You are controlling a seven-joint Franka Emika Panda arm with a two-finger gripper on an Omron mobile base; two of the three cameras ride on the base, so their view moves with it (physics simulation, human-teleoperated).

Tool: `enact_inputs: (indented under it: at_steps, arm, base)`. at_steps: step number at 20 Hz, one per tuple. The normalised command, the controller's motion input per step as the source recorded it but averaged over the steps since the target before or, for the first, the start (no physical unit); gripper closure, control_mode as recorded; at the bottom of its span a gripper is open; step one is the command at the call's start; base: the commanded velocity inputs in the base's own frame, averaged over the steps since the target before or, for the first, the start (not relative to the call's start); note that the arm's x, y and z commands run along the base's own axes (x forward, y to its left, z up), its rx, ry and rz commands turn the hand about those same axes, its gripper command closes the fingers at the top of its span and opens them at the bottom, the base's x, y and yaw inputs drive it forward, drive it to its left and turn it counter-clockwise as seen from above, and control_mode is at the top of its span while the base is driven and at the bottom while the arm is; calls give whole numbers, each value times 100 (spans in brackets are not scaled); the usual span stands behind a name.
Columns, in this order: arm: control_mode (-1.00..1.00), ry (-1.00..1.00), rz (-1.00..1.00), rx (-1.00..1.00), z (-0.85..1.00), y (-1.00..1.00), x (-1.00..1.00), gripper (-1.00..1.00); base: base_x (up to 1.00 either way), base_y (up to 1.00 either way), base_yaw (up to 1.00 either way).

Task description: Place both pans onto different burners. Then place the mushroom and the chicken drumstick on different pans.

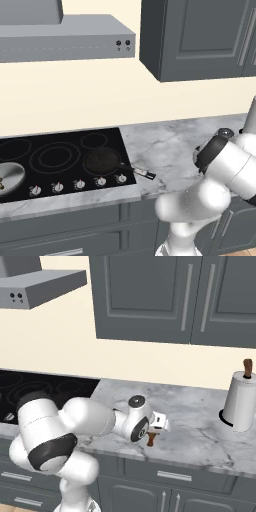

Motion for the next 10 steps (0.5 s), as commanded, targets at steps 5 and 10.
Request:
enact_inputs:
  at_steps: [5, 10]
  arm:
    - [-100, -2, 9, -1, 51, 57, 1, 100]
    - [-100, 0, 8, 0, 38, 57, 9, 100]
  base:
    - [0, 0, 0]
    - [0, 0, 0]
